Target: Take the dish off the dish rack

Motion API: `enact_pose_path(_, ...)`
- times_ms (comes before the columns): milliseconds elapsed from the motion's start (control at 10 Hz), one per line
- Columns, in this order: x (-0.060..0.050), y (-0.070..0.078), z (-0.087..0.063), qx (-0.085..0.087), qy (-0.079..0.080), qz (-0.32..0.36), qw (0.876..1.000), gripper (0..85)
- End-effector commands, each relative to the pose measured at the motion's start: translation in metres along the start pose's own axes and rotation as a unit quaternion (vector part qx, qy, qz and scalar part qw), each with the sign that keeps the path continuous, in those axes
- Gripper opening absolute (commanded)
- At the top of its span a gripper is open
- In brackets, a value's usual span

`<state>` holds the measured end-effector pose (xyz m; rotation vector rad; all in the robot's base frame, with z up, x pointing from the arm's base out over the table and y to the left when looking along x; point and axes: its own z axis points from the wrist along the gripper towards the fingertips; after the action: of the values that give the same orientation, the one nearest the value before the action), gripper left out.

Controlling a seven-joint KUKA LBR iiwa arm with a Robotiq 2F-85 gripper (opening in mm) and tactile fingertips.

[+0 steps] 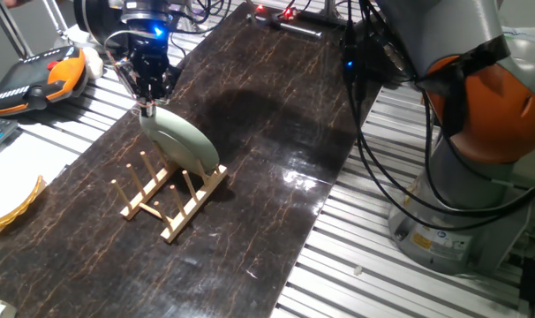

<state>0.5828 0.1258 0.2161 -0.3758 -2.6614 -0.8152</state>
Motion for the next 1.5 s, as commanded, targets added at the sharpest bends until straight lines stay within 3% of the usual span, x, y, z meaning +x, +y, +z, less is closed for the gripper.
enact_pose_path(0, 0.0, -0.002, 0.0, -0.001, 0.0, -0.001, 1.0, 0.7)
enact_pose_path(400, -0.002, -0.021, 0.001, 0.0, -0.001, -0.007, 1.0, 0.7)
enact_pose_path(600, -0.001, -0.027, 0.001, -0.013, 0.003, -0.005, 1.0, 0.7)
enact_pose_path(800, 0.001, -0.027, 0.0, -0.016, 0.003, -0.001, 1.0, 0.7)
enact_pose_path(1000, 0.002, -0.025, -0.001, -0.032, 0.008, 0.006, 0.999, 0.7)
enact_pose_path(1400, 0.002, -0.018, -0.01, -0.033, 0.014, 0.013, 0.999, 0.7)
